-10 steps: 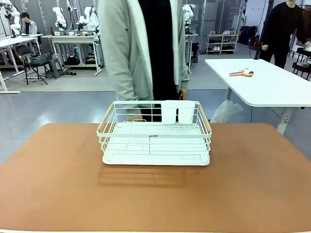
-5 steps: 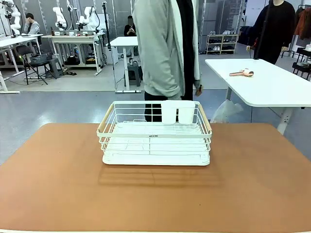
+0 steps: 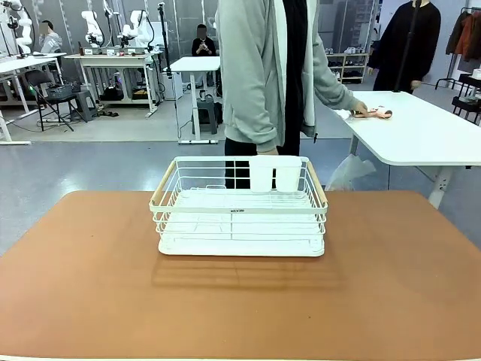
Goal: Clean the table.
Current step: Pick up the Lint Roller when the human hands it over.
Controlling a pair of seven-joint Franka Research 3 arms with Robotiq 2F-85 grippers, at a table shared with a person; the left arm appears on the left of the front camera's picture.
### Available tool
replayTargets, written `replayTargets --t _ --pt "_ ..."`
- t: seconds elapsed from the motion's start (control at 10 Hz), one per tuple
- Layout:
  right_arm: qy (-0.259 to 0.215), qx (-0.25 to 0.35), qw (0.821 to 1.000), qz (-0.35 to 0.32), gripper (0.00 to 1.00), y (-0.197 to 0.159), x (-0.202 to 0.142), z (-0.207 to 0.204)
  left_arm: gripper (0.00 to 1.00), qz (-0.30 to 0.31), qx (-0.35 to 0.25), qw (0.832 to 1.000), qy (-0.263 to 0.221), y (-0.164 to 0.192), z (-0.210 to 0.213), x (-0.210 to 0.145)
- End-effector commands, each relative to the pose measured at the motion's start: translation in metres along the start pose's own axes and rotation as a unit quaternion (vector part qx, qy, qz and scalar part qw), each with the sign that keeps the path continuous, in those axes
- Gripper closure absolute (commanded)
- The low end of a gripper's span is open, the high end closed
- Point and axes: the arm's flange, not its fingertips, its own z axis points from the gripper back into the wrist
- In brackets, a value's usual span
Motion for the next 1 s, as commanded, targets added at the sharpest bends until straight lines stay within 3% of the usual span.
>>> replayTargets --t 0.0,0.9 --pt "-0.004 0.008 1.0 0.014 0.0 0.0013 -0.0013 -0.0007 0.0 -0.012 -0.013 1.0 -0.006 0.0008 0.0017 0.0038" --pt "-0.004 0.008 1.0 0.014 0.0 0.0013 -0.0013 -0.0007 0.0 -0.012 -0.013 1.0 -0.006 0.0008 0.0017 0.0038"
